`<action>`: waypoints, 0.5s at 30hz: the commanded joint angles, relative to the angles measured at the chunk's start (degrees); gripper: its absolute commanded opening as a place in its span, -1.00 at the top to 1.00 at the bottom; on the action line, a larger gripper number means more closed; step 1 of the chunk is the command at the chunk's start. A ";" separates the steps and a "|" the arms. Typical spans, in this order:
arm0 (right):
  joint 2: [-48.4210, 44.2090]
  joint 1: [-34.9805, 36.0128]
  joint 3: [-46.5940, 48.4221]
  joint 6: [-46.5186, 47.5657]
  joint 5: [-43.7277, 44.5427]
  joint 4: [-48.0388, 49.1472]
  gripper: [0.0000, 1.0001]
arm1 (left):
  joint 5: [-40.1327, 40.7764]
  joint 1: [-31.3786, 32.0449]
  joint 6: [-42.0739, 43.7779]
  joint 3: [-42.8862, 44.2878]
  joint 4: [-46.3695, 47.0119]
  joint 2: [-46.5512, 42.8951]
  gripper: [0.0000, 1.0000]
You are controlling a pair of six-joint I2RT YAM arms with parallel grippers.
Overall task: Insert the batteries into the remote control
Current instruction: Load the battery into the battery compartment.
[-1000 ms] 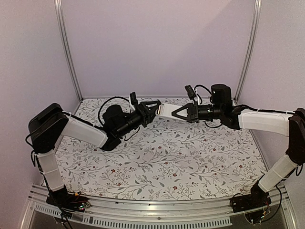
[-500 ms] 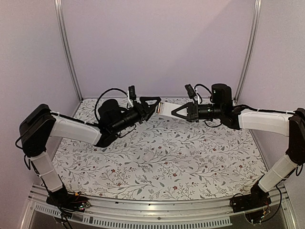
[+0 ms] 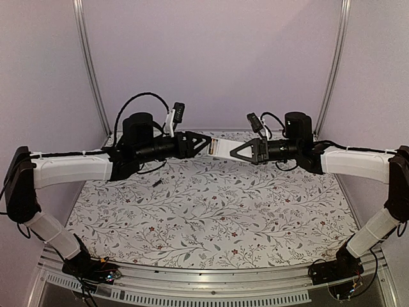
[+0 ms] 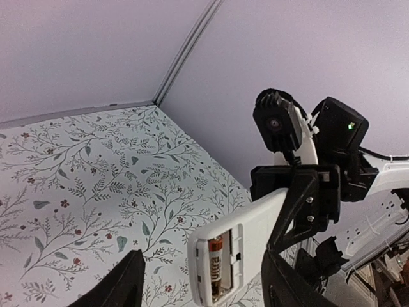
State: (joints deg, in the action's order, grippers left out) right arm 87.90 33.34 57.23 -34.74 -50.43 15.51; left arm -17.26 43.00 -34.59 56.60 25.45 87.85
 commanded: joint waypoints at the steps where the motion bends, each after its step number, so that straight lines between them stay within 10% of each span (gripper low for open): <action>1: -1.25 -0.10 -0.80 1.07 -2.56 0.79 1.00 | -2.83 -0.10 11.31 3.40 -14.77 -1.53 -0.22; 15: -0.90 0.05 -0.07 2.08 -2.36 -2.07 1.00 | 4.01 3.43 16.28 10.53 -26.28 2.75 0.00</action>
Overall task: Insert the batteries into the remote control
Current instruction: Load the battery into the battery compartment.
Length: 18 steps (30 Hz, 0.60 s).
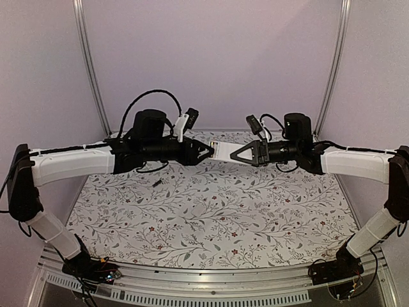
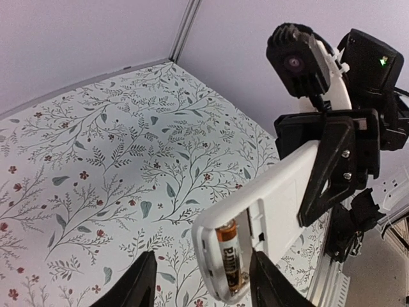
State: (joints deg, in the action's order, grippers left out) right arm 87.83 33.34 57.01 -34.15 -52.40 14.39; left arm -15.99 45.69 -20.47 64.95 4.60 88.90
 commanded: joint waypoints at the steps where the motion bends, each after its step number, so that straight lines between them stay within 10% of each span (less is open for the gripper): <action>1: -0.82 0.04 0.15 1.62 -0.34 -1.22 1.00 | 3.51 0.92 2.71 2.94 -7.36 2.05 0.02; 18: -0.36 0.05 0.95 2.59 0.29 -3.67 1.00 | 14.03 2.30 5.87 9.90 -21.14 7.34 0.25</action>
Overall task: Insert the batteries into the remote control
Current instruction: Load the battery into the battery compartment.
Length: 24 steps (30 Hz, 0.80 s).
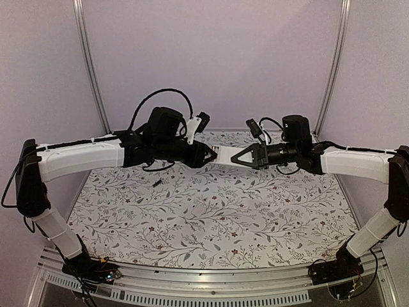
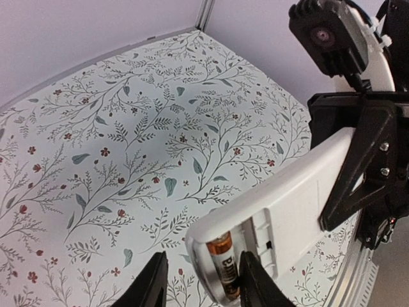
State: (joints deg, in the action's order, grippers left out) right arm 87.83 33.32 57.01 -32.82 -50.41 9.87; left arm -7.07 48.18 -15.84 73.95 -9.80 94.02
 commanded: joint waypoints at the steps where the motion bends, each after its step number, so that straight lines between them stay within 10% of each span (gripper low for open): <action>1: -0.44 0.02 0.88 1.33 -1.71 0.81 1.00 | 5.21 -0.20 1.37 0.82 -6.88 2.22 0.26; 9: -0.08 0.05 1.06 1.28 -1.84 0.35 1.00 | 5.39 -0.46 2.74 1.22 -7.95 2.27 0.48; 16: 0.70 0.08 0.65 1.82 -2.13 0.14 1.00 | 2.12 -1.33 1.40 0.39 -5.59 1.16 -0.15; 24: -0.04 0.16 -0.56 4.56 -3.81 0.06 1.00 | -13.88 -6.95 -6.04 -8.19 8.36 -4.47 -0.22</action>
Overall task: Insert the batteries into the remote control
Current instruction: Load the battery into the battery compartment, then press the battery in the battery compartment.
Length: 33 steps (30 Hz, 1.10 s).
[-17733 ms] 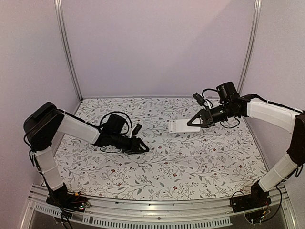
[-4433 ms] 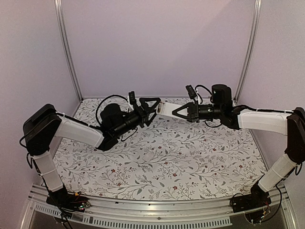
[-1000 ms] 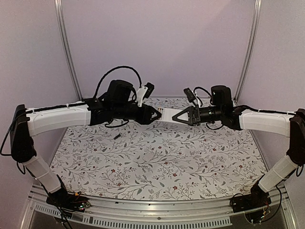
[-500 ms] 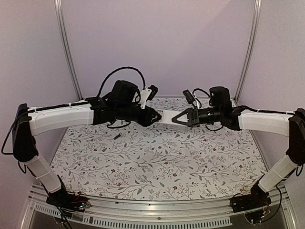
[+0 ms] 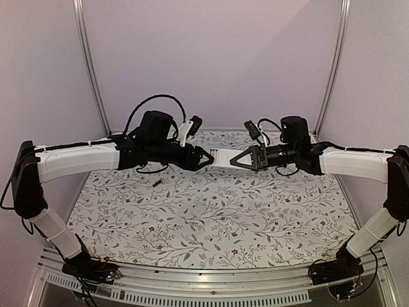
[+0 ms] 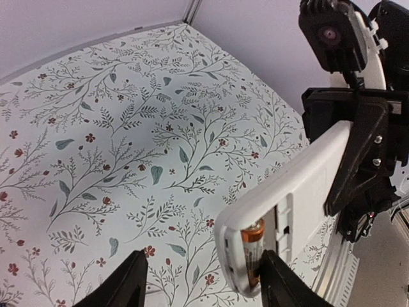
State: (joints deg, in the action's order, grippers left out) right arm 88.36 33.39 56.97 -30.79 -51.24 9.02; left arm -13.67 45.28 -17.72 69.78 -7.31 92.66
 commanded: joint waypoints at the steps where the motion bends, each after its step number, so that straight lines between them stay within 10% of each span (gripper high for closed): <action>1: -0.69 0.08 -0.54 2.92 -3.18 0.92 1.00 | -9.36 -4.52 -4.93 -4.87 8.24 -3.37 -0.21; 33: -1.17 1.44 0.24 3.55 -7.02 2.21 1.00 | -22.29 -5.72 -10.07 -6.75 17.14 -0.61 0.11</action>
State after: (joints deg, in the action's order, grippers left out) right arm 88.36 34.50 56.93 -27.59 -56.99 9.15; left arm -35.66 39.68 -28.73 61.95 11.38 90.78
